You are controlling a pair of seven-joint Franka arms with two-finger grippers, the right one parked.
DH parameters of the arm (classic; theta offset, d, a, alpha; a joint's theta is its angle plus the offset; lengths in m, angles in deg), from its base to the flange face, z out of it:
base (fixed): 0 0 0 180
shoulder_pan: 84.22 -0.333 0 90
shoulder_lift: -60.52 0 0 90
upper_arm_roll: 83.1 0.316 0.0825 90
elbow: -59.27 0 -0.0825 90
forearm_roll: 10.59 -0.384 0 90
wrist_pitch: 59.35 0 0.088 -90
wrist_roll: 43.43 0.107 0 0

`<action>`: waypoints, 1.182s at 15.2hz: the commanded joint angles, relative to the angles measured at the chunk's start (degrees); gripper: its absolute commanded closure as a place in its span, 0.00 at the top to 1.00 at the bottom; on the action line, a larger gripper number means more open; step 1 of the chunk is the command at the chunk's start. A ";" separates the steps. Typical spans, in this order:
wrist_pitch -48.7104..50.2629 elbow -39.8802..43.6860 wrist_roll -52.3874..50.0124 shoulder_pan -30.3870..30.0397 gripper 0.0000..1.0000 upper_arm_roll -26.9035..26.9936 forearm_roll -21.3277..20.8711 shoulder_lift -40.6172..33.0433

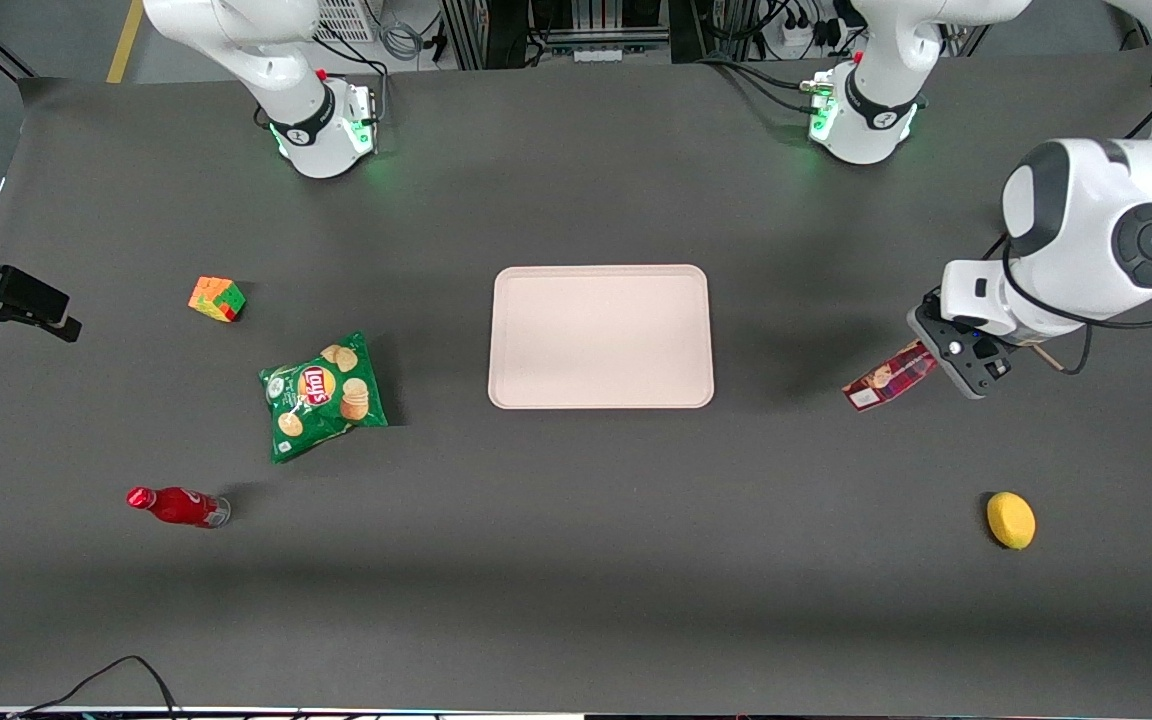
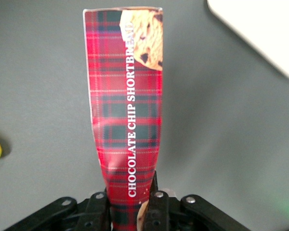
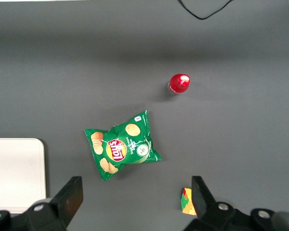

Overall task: Place red cookie box on tray
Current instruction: 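Lift the cookie box and carry it over the white tray, then lower the cookie box onto the tray and open the left gripper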

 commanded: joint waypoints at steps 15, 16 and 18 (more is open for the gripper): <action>-14.29 2.55 -92.00 7.72 0.00 -28.26 -7.47 7.84; -17.46 0.87 -94.21 7.90 0.00 -28.27 -9.07 8.99; -21.69 -1.94 -95.20 8.60 0.00 -28.18 -9.26 10.57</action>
